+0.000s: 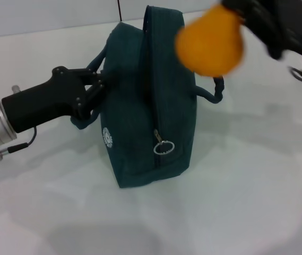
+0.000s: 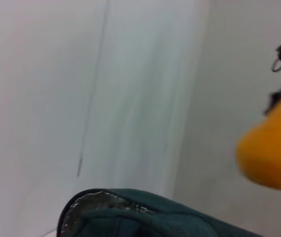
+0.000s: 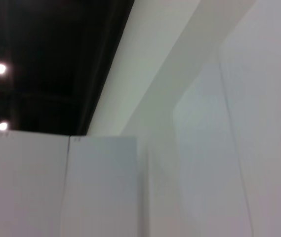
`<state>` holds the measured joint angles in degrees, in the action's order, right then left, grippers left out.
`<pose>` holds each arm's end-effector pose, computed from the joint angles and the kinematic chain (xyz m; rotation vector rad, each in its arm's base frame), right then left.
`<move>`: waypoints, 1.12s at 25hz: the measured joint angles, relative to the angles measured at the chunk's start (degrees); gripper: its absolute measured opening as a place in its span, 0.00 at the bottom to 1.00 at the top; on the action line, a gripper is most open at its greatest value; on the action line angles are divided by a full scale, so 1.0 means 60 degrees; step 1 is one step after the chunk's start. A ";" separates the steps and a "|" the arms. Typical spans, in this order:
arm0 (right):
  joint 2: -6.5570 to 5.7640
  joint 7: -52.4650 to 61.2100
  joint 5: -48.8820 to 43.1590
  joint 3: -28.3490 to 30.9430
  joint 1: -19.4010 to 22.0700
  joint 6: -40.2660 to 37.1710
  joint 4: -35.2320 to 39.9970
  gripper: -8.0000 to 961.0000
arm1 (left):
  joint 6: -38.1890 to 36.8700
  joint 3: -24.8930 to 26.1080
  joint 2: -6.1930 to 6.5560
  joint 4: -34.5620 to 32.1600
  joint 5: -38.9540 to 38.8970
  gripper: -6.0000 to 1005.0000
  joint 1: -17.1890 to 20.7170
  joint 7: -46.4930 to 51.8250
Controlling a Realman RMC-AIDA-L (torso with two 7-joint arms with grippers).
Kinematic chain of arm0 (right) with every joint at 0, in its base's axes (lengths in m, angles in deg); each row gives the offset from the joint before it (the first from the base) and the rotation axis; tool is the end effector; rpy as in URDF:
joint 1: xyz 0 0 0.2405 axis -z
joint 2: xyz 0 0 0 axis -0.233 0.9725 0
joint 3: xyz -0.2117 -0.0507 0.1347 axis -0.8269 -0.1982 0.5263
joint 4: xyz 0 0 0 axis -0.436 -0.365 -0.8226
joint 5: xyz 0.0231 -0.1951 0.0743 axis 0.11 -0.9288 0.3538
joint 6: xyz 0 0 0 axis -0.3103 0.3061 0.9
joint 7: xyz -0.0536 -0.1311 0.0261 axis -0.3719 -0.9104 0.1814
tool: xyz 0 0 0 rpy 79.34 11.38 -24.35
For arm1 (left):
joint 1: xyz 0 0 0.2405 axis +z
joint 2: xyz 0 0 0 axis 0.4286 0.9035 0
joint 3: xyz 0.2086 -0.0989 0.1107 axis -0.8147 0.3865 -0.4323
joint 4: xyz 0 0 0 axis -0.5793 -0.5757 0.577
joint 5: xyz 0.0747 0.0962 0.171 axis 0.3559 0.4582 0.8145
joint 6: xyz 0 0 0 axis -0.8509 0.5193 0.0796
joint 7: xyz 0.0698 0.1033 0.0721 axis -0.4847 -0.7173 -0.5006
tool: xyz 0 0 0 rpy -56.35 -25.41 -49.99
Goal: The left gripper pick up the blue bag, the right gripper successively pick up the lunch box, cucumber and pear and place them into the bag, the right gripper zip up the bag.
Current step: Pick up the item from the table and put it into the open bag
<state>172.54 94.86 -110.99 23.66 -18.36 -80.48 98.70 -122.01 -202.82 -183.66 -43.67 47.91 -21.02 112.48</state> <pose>0.1960 0.3194 0.0613 -2.3358 -0.0045 1.6299 -0.2162 0.3453 -0.0244 -2.6378 -0.4208 -1.0995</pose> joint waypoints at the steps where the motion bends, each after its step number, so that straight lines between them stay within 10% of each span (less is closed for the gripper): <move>1: 0.0002 0.0050 -0.0033 -0.0077 -0.0218 0.0223 0.0006 0.08 | -0.0086 0.0000 0.0001 0.0004 0.0053 0.05 -0.0013 -0.0066; 14: 0.0024 0.0885 -0.0153 -0.1341 -0.1156 0.2903 0.0154 0.09 | -0.0782 -0.0001 0.0018 -0.0001 0.0137 0.05 -0.0026 -0.0398; 28: 0.0076 0.1398 -0.0750 -0.2421 -0.0814 0.2646 0.0175 0.11 | -0.0681 0.0000 -0.0019 -0.0051 0.0046 0.05 -0.0069 -0.0326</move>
<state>172.99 103.25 -115.49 9.14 -23.24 -64.61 99.76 -126.09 -202.82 -183.78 -43.98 48.19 -21.43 110.53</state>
